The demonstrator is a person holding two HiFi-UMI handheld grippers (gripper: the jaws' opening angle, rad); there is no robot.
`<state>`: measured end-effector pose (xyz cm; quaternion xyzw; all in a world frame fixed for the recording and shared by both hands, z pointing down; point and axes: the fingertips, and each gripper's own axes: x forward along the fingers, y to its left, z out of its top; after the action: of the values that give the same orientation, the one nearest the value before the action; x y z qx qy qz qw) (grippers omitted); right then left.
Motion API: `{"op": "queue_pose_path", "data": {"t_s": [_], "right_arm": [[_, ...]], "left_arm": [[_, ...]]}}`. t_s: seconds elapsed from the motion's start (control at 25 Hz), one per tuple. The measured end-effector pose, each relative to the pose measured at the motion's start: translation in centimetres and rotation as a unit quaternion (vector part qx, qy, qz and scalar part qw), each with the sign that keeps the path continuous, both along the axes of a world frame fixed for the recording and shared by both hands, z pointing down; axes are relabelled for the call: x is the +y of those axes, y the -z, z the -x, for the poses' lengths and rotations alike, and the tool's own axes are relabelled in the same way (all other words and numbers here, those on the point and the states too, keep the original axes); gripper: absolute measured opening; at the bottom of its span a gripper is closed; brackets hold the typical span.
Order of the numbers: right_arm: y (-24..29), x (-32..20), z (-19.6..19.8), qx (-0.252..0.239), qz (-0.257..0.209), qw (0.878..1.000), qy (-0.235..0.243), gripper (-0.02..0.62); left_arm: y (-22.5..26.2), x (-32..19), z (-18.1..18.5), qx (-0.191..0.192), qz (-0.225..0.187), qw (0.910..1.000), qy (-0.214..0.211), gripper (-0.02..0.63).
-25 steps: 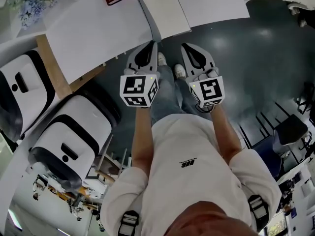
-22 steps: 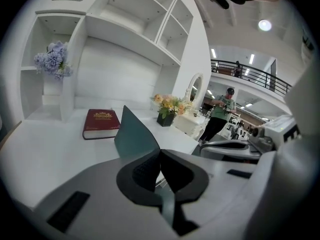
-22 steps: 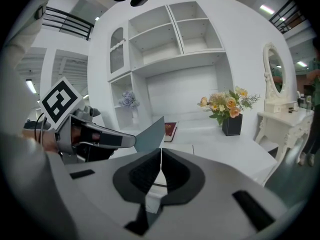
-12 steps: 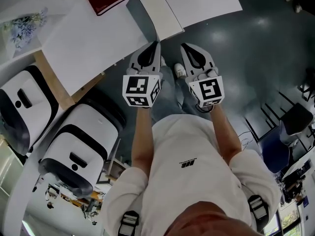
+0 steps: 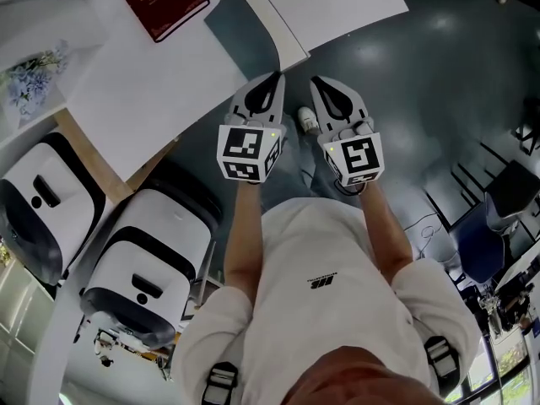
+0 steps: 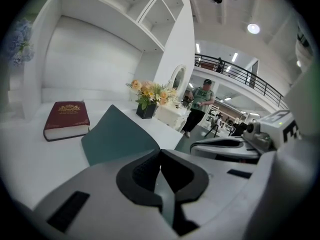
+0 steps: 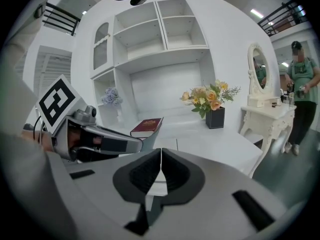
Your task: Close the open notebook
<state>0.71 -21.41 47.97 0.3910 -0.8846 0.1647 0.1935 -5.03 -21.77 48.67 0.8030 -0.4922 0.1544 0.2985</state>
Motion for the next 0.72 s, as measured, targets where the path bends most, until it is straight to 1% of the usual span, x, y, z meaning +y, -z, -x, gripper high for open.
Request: {"op": "queue_pose_path", "data": {"t_s": [0.44,0.72], "right_arm": [[-1.5,-1.4,-0.2,0.008,0.013,0.999,-0.030,-0.003],[-2.4,-1.6,-0.6,0.012,0.020,0.999,-0.045,-0.003]], "left_arm": [[-1.9,-1.2,-1.6,0.012,0.016,0.9983,-0.054,0.000],[-3.3,-1.8,-2.5,0.016,0.027,0.9966,-0.076,0.000]]}}
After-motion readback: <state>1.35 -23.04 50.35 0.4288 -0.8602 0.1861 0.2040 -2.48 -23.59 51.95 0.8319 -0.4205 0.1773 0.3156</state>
